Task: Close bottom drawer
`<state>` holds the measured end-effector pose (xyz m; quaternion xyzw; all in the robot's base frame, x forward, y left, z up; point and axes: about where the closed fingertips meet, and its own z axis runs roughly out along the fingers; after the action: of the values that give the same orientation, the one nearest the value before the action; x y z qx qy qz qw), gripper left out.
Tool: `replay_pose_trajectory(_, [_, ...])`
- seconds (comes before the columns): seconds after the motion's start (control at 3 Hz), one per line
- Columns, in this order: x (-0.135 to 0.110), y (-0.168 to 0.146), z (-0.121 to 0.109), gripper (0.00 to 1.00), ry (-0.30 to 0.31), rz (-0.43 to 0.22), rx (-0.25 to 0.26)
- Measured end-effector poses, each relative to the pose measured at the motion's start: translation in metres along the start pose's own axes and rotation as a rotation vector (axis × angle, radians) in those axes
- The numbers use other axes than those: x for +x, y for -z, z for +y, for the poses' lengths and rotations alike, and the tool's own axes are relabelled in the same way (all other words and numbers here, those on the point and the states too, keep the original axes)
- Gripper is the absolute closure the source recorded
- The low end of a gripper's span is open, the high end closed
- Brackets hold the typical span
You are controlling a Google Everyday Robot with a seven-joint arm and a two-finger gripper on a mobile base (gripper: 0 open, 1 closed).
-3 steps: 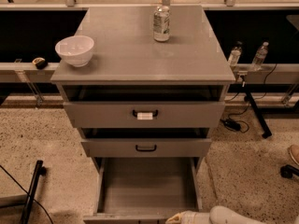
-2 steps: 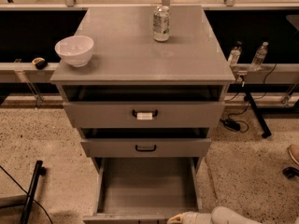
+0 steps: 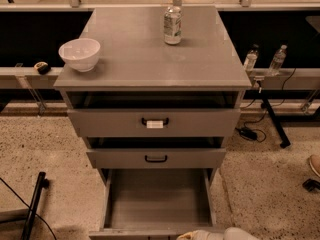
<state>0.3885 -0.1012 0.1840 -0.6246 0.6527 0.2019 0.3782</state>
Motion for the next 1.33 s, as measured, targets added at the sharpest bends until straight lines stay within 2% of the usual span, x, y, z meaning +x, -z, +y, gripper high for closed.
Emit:
replay_pose_trajectory(1.0, [0.019, -0.025, -0.014, 1.00, -0.051, 0.019, 0.138])
replay_pose_trajectory(1.33, [0.024, -0.029, -0.028, 1.00, -0.094, -0.024, 0.177])
